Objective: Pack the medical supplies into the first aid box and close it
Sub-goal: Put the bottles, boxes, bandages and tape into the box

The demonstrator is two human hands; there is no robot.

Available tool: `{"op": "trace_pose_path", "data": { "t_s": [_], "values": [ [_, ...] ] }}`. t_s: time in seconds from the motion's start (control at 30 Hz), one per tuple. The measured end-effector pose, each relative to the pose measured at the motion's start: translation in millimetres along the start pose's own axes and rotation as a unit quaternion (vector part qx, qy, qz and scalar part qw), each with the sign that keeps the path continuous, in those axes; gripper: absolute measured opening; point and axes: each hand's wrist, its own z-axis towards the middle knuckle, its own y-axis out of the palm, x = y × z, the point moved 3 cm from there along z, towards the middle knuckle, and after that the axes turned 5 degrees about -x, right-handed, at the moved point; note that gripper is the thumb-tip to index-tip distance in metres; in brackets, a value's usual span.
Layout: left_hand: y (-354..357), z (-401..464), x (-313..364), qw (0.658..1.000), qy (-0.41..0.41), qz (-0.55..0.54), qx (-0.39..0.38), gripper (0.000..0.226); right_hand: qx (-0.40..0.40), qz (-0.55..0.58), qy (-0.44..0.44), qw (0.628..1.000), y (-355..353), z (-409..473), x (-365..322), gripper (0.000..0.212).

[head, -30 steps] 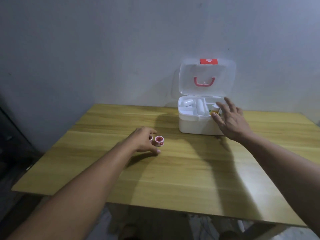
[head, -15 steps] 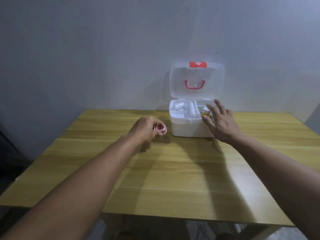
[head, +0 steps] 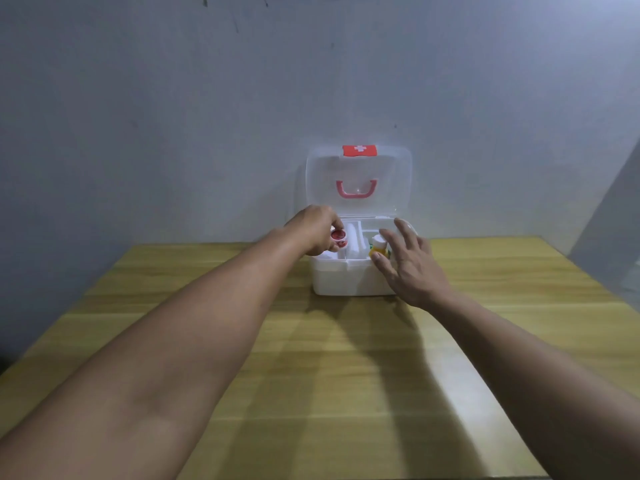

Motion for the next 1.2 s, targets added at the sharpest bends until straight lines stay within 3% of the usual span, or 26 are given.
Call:
{"op": "trace_pose_path", "data": {
  "t_s": [0.13, 0.33, 0.57, 0.8, 0.9, 1.03, 1.2],
  "values": [
    [4.0, 3.4, 1.0, 0.997, 0.005, 0.073, -0.034, 0.026, 0.002, -0.002, -0.002, 1.0, 0.6, 0.3, 1.1, 0.057],
    [6.5, 6.4, 0.1, 0.994, 0.0, 0.063, -0.091, 0.055, 0.0, -0.006, -0.001, 1.0, 0.9, 1.0, 0.8, 0.057],
    [-0.2, -1.4, -12.9, 0.999, 0.0, -0.022, -0.022, 0.047, 0.006, 0.001, -0.002, 1.0, -1.2, -0.1, -1.1, 0.056],
    [2.5, -15.4, -20.0, 0.999, -0.014, -0.034, 0.019, 0.045, -0.006, 0.003, -0.001, 1.0, -1.6, -0.1, -1.0, 0.057],
    [17.1, -19.9, -19.3, 0.999, -0.014, -0.031, 0.006, 0.041, -0.006, -0.027, -0.01, 1.0, -4.6, 2.8, -0.4, 0.06],
    [42.3, -21.4, -19.4, 0.999, -0.003, 0.034, -0.037, 0.063, 0.006, -0.051, -0.008, 0.999, -16.7, 10.9, 0.4, 0.066],
    [49.0, -21.9, -17.6, 0.998, -0.011, 0.058, -0.035, 0.059, 0.067, -0.027, -0.013, 0.997, -51.0, 43.5, -9.2, 0.06]
  ]
}}
